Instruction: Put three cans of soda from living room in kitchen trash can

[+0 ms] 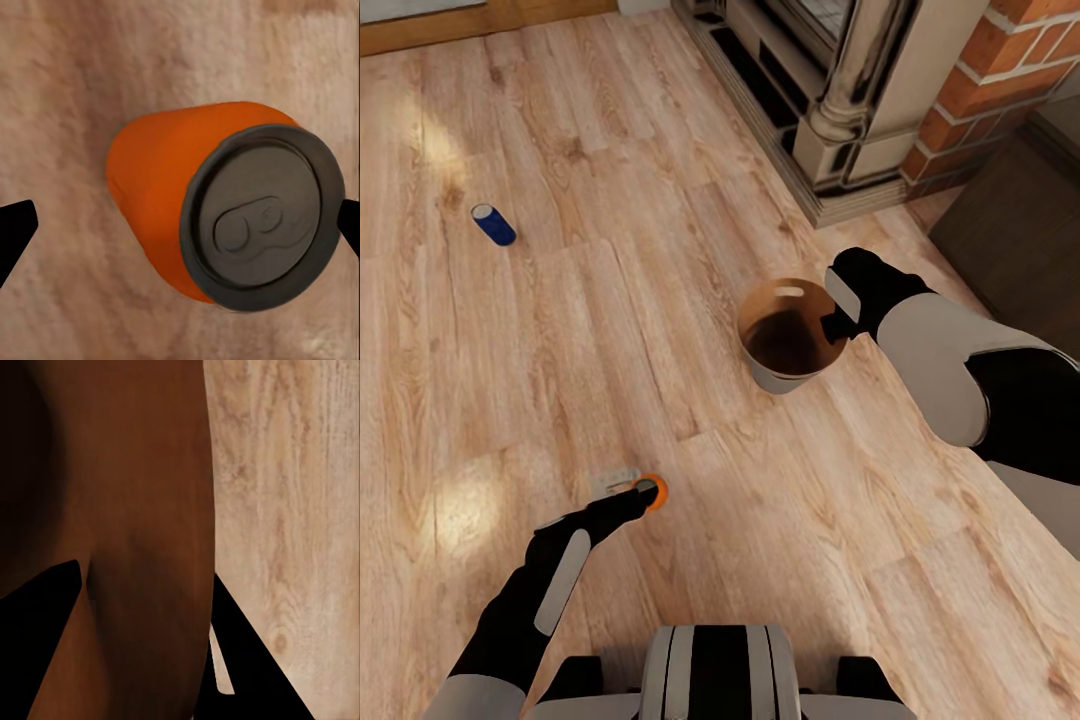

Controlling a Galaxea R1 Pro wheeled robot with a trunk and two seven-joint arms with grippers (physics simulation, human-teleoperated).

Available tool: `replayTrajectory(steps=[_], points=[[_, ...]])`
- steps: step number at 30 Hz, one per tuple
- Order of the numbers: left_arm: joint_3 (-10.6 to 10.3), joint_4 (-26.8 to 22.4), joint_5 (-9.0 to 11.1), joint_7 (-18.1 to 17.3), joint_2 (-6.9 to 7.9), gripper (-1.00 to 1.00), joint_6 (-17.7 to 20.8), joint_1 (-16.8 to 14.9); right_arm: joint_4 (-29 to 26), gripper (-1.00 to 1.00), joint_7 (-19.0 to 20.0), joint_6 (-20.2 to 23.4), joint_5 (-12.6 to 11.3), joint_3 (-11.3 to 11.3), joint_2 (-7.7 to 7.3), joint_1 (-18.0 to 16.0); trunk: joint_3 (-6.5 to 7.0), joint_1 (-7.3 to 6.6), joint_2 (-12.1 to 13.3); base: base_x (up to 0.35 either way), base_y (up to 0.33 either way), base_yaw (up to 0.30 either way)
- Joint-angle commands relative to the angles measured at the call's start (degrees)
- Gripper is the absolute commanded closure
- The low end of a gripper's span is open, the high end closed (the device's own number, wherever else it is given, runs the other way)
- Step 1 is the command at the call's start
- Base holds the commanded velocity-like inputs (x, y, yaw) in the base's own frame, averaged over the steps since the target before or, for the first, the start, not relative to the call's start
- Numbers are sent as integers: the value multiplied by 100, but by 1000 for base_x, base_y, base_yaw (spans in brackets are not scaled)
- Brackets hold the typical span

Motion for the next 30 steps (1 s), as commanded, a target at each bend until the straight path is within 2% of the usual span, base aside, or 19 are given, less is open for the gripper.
replayTrajectory(steps=[1,30], points=[[12,118,-176,34,2,-100,7,1,-2,100,-1,0,-48,-30,2,-4,-7,0,-2,0,0,0],[-2,108,-179,39,1,-100,-23,13,-1,100,-1,0,-39,-24,8,14,-202,0,-2,0,0,0]])
